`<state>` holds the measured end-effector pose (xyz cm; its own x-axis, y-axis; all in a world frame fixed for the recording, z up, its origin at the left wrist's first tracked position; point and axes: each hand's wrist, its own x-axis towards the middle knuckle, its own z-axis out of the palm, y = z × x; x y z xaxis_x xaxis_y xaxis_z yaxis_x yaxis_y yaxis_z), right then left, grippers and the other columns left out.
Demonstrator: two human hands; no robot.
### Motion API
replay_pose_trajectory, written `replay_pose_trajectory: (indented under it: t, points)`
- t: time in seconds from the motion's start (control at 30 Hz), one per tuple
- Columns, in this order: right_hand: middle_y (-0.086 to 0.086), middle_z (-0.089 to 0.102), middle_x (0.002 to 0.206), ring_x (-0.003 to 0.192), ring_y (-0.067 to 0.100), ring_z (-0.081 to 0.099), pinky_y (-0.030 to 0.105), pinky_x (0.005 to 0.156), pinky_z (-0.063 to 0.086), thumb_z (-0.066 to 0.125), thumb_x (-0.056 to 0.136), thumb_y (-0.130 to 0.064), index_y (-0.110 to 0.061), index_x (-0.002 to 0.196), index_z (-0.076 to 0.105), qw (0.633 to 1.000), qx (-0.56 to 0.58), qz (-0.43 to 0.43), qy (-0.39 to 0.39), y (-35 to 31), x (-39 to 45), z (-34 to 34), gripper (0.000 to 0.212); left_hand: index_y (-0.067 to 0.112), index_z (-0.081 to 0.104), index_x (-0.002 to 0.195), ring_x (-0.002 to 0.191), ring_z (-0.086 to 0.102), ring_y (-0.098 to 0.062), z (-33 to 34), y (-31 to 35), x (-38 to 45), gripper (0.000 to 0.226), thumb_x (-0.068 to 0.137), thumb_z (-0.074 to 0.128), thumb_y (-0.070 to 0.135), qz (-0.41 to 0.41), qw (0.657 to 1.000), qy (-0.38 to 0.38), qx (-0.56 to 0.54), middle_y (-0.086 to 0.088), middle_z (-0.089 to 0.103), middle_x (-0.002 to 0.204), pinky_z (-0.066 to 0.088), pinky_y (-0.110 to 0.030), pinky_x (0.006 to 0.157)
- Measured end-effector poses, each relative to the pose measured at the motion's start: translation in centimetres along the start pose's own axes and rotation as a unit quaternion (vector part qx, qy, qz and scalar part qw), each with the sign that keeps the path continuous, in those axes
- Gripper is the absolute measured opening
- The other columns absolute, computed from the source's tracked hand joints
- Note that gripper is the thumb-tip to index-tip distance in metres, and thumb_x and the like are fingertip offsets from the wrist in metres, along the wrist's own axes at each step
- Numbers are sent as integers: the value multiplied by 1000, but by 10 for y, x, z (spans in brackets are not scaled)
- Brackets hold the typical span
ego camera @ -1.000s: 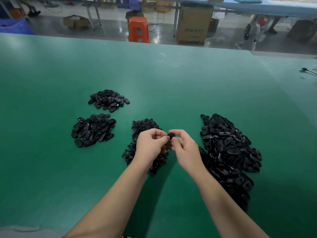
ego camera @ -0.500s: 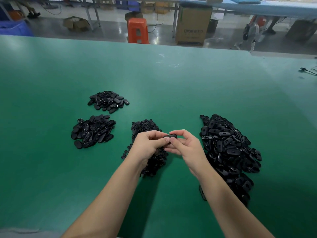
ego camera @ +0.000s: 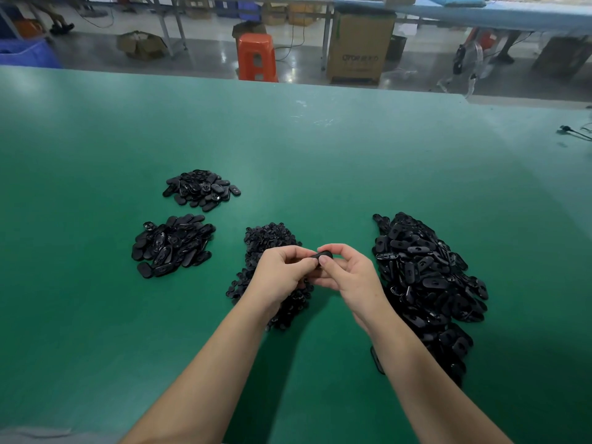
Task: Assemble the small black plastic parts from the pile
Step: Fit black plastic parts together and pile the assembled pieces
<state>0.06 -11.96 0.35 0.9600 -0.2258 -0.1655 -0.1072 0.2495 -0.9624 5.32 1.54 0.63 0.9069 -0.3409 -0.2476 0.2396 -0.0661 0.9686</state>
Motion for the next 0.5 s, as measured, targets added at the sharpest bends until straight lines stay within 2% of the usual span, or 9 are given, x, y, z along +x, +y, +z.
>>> replay_pose_trajectory:
  t: [0.37,0.5]
  points:
    - [17,75,87,76,22,74,35,76,63,56,99,2,-4,105,61,1000,1,8,-1,0,0,0,9,9,76,86,56,61,-4,1,-1,2,9,89,70,3,-6,1000,2,-8,0,73,69,45,-16,50]
    - [20,74,90,76,23,74,36,76,63,55,99,3,-3,105,61,1000,-1,5,-2,0,2,1,10,9,76,86,60,62,-9,3,-3,2,8,87,70,4,-8,1000,22,-4,-5,74,73,45,-18,51]
